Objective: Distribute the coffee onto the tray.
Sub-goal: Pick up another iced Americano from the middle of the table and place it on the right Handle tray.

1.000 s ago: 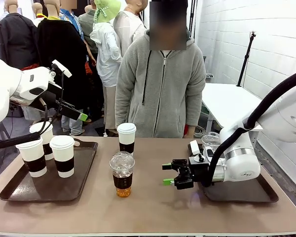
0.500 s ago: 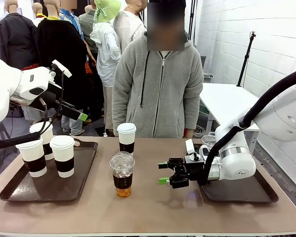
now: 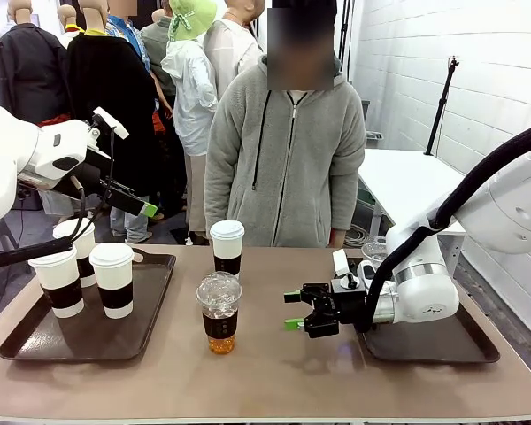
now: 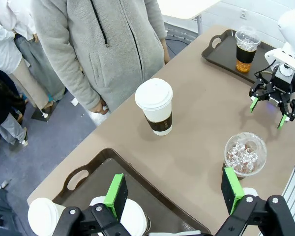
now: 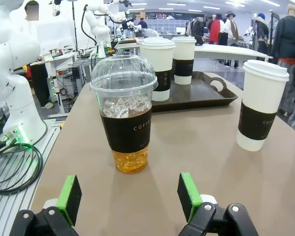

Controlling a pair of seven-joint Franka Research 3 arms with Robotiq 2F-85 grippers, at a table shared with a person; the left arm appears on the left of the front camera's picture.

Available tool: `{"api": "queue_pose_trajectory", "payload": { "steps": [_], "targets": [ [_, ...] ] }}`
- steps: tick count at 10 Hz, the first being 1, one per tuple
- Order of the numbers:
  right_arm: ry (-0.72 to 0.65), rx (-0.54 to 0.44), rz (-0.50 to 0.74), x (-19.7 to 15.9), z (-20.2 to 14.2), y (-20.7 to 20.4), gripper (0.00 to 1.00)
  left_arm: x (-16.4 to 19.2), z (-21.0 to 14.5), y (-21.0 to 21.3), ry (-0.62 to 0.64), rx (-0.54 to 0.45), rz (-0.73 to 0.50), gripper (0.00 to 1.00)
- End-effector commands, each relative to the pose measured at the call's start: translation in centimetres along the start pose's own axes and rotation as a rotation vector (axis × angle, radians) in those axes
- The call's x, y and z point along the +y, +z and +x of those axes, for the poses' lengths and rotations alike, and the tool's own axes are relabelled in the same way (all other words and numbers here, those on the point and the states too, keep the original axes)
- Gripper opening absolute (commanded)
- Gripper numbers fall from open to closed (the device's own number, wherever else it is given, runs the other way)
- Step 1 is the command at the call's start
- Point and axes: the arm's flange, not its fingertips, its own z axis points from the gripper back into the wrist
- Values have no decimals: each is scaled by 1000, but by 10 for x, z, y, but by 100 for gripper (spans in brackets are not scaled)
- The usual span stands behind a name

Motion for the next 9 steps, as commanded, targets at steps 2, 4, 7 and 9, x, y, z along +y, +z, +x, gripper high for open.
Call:
{"api": "queue_pose_trajectory", "payload": {
  "steps": [2, 4, 7, 9],
  "targets": [
    [-4, -31, -6, -1, -3, -11, 100, 1, -1, 0, 4, 1, 3, 100],
    [-7, -43, -6, -3, -6, -25, 100, 1, -1, 0, 4, 1, 3, 100],
    [-18, -35, -10, -8, -4, -50, 100, 1, -1, 0, 4, 1, 3, 100],
    [-24, -29, -18, -12, -4, -63, 100, 1, -1, 0, 4, 1, 3, 100]
  ]
}}
